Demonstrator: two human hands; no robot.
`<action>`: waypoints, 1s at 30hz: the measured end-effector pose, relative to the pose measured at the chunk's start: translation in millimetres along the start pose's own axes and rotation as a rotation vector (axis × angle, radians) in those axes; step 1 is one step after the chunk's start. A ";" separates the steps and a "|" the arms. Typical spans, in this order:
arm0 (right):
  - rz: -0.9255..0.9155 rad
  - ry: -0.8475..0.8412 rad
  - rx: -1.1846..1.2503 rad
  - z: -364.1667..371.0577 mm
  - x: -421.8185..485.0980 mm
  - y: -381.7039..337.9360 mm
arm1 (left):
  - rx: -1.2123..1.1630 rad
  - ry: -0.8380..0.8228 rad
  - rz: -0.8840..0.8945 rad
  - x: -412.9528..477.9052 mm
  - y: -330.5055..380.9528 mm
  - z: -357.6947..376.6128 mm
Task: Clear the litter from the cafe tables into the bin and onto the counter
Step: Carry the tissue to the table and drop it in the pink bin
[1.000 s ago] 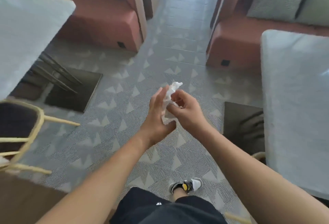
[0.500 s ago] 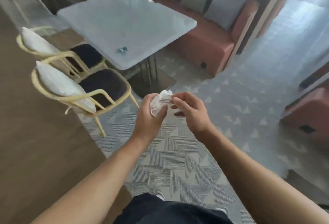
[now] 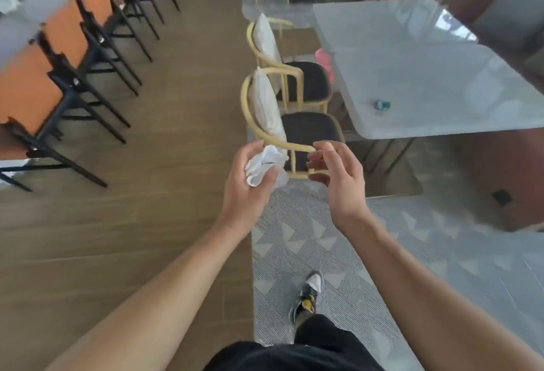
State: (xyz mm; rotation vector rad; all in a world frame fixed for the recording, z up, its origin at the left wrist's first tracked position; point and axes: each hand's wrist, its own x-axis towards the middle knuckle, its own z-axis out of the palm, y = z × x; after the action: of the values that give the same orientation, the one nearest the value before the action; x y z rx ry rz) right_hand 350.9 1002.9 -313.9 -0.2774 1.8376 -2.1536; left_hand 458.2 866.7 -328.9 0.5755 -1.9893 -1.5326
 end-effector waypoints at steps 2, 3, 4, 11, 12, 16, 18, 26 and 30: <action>0.006 -0.050 0.024 22.9 28.4 4.0 | 0.020 0.038 -0.008 23.1 -8.6 -15.3; 0.009 -0.076 0.022 33.9 43.7 6.3 | 0.036 0.054 -0.009 36.1 -13.4 -21.4; 0.015 -0.102 0.018 44.3 58.8 8.8 | 0.063 0.070 -0.003 49.2 -17.7 -26.7; 0.027 -0.274 -0.021 115.0 179.2 17.1 | 0.159 0.255 -0.029 147.0 -39.8 -44.8; 0.022 -0.286 -0.011 124.7 194.1 16.3 | 0.158 0.282 -0.030 159.2 -41.5 -47.1; 0.029 -0.348 -0.029 162.1 245.6 16.4 | 0.138 0.348 -0.090 206.0 -50.9 -60.1; 0.037 -0.382 -0.030 177.1 264.5 18.5 | 0.110 0.381 -0.126 225.9 -55.8 -67.7; 0.029 -0.413 -0.047 252.6 345.8 37.0 | 0.058 0.428 -0.167 319.4 -86.5 -113.7; -0.001 -0.404 -0.039 316.9 391.1 49.2 | 0.012 0.446 -0.156 386.3 -108.3 -153.7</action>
State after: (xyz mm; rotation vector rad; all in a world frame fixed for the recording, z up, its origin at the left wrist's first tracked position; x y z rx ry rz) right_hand 94.7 567.0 -327.6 -0.6680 1.6450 -1.8904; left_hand 268.7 481.1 -339.1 1.0010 -1.6430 -1.3351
